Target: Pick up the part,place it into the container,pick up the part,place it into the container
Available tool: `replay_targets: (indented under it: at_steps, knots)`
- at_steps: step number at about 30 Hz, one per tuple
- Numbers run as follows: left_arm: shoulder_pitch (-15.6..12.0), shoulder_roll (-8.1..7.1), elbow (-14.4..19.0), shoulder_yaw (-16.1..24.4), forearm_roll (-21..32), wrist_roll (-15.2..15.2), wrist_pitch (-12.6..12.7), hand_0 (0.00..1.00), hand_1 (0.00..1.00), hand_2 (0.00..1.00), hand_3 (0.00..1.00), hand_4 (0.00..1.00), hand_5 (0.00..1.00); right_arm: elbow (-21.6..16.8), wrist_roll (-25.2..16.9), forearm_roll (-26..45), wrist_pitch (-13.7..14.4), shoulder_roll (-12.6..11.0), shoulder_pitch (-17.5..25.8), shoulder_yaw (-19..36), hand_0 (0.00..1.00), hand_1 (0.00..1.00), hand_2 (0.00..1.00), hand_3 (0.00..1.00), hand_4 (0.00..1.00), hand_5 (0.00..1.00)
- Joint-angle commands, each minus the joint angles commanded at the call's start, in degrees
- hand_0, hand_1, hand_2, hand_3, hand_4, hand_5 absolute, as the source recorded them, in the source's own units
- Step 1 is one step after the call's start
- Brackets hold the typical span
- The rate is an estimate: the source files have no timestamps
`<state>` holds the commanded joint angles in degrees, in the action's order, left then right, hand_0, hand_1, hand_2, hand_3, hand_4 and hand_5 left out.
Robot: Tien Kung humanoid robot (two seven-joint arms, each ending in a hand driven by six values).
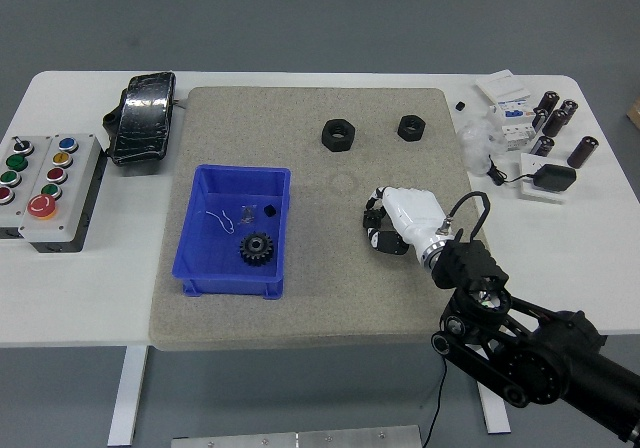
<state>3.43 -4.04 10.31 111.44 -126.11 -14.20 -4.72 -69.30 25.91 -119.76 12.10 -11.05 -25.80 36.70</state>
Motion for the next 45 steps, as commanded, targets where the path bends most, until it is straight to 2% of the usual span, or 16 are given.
replay_targets:
  at_steps: [9, 16, 21, 22, 26, 27, 30, 33, 34, 45]
  knots:
    - [-0.07, -0.02, 0.0, -0.12, 0.19, 0.13, 0.07, 0.657, 0.569, 0.544, 0.621, 0.693, 0.377, -1.06, -0.35, -0.16, 1.28, -0.55, 0.07, -0.09, 0.33, 0.446, 0.385, 0.522, 0.42, 0.057]
    - [-0.02, 0.04, 0.0, -0.35, 0.52, 0.18, 0.14, 0.657, 0.569, 0.546, 0.622, 0.695, 0.381, -5.56, -1.07, 0.7, 3.33, -0.9, -1.46, -1.32, 0.323, 0.453, 0.38, 0.518, 0.422, 0.056]
    - [-0.04, 0.11, 0.0, -0.09, 0.2, 0.09, 0.11, 0.657, 0.569, 0.546, 0.622, 0.695, 0.381, -9.78, -3.11, 4.94, 5.57, 0.6, -4.62, -5.06, 0.323, 0.453, 0.38, 0.518, 0.422, 0.056]
    - [-0.04, 0.09, 0.0, -0.06, 0.15, 0.08, 0.1, 0.657, 0.569, 0.546, 0.622, 0.697, 0.382, -10.55, -4.03, 6.11, 6.14, 1.17, -5.51, -6.18, 0.39, 0.474, 0.411, 0.531, 0.455, 0.022]
    - [0.01, 0.02, 0.0, 0.01, 0.04, 0.04, 0.06, 0.657, 0.569, 0.546, 0.622, 0.697, 0.382, -11.66, -8.35, 10.16, 8.48, 3.56, -8.89, -10.77, 0.39, 0.474, 0.411, 0.531, 0.455, 0.022]
    - [0.03, 0.01, 0.0, 0.0, 0.04, 0.04, 0.06, 0.657, 0.569, 0.547, 0.623, 0.699, 0.389, -11.51, -9.35, 10.92, 8.61, 4.07, -9.6, -11.86, 0.604, 0.685, 0.654, 0.656, 0.483, 0.105]
    - [0.09, -0.01, 0.0, -0.01, 0.0, 0.02, 0.04, 0.657, 0.569, 0.547, 0.623, 0.699, 0.389, -10.59, -11.61, 12.1, 7.42, 5.31, -11.41, -15.12, 0.604, 0.685, 0.654, 0.656, 0.483, 0.105]
    - [0.06, -0.02, 0.0, 0.1, -0.15, -0.03, 0.05, 0.657, 0.569, 0.547, 0.623, 0.699, 0.389, -9.72, -12.01, 10.77, 6.52, 5.87, -12.55, -16.73, 0.604, 0.685, 0.654, 0.656, 0.483, 0.105]
    - [0.04, -0.03, 0.0, 0.17, -0.25, -0.06, 0.05, 0.658, 0.569, 0.547, 0.624, 0.703, 0.4, -9.52, -12.03, 10.28, 6.37, 5.98, -12.78, -17.0, 0.702, 0.762, 0.736, 0.683, 0.429, 0.225]
    - [0.09, -0.02, 0.0, 0.52, -0.7, -0.19, 0.06, 0.657, 0.569, 0.547, 0.625, 0.705, 0.404, -8.51, -10.91, 7.01, 5.59, 6.54, -12.67, -16.75, 0.715, 0.776, 0.758, 0.696, 0.463, 0.236]
